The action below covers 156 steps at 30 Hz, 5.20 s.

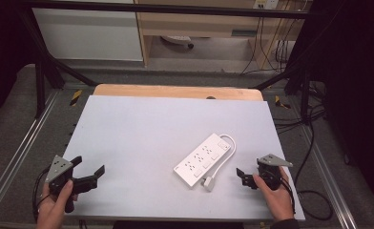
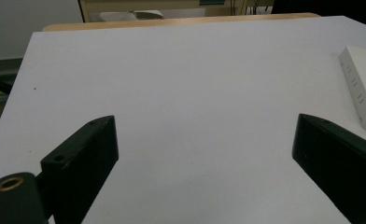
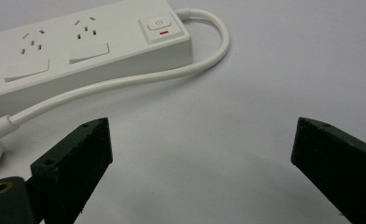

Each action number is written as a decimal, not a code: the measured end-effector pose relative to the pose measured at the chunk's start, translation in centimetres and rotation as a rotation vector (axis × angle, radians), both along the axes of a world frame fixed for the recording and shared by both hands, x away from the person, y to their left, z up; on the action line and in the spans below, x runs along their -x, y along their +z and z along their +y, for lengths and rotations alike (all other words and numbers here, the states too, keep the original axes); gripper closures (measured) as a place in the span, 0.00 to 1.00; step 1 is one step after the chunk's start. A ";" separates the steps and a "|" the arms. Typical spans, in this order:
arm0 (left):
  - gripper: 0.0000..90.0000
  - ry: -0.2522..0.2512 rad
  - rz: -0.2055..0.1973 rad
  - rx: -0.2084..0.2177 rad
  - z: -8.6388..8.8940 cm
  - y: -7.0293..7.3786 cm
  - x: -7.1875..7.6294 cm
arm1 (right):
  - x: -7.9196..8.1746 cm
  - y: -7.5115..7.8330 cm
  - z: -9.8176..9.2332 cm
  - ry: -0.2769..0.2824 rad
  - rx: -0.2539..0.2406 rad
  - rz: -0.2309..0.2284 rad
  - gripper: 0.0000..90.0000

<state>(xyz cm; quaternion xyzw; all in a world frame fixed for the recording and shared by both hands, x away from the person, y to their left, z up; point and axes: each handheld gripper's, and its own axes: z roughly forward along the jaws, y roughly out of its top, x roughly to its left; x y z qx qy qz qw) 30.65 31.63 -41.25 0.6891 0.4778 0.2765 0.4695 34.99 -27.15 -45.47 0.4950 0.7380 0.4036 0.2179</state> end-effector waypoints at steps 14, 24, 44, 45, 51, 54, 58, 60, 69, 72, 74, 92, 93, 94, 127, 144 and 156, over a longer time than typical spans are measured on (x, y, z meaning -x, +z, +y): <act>0.07 -0.003 0.004 0.002 0.0 -0.1 -0.1 | 0.1 0.3 -0.4 0.000 -0.032 -0.026 0.05; 0.07 -0.007 -0.004 0.008 0.0 0.0 0.0 | 0.2 0.7 -0.3 0.016 -0.047 -0.054 0.05; 0.07 -0.009 -0.006 0.010 0.0 0.0 0.0 | 0.3 1.2 -0.4 0.014 -0.070 -0.084 0.06; 0.07 -0.009 -0.006 0.010 0.0 0.0 0.0 | 0.3 1.3 -0.4 0.015 -0.072 -0.085 0.06; 0.07 -0.010 -0.006 0.010 0.1 0.1 0.0 | 0.3 1.4 -0.4 0.020 -0.081 -0.089 0.05; 0.07 -0.010 -0.005 0.011 0.1 0.1 0.0 | 0.3 1.5 -0.4 0.019 -0.082 -0.094 0.05; 0.07 -0.008 -0.006 0.011 0.1 0.1 0.1 | 0.2 1.8 -0.2 0.019 -0.079 -0.100 0.04; 0.07 -0.009 -0.005 0.014 0.0 0.0 0.1 | 0.1 2.0 -0.2 0.018 -0.081 -0.106 0.04; 0.07 -0.010 -0.003 0.015 0.0 0.0 0.1 | -0.4 3.0 0.2 0.015 -0.080 -0.110 0.03; 0.07 -0.010 -0.003 0.016 0.0 0.0 0.1 | -0.6 3.2 0.3 0.023 -0.084 -0.105 0.03; 0.07 -0.010 -0.004 0.017 0.0 0.0 0.1 | -0.7 3.3 0.5 0.025 -0.091 -0.101 0.03; 0.07 -0.015 -0.002 0.021 0.0 0.0 0.1 | -2.4 4.7 2.0 0.065 -0.091 -0.106 0.04; 0.07 -0.015 -0.002 0.021 0.0 0.0 0.1 | -2.5 4.8 2.1 0.065 -0.091 -0.103 0.04; 0.07 -0.016 -0.002 0.020 0.0 0.0 0.1 | -2.6 4.9 2.1 0.064 -0.088 -0.107 0.04; 0.07 -0.016 -0.003 0.020 0.1 0.0 0.1 | -6.9 6.4 4.2 0.060 -0.054 -0.161 0.72; 0.07 -0.018 -0.003 0.022 0.0 0.0 0.1 | -8.0 6.4 5.8 0.110 -0.017 -0.183 0.95; 0.07 -0.019 -0.004 0.023 0.0 0.0 0.1 | -8.4 6.0 6.4 0.136 0.009 -0.153 1.00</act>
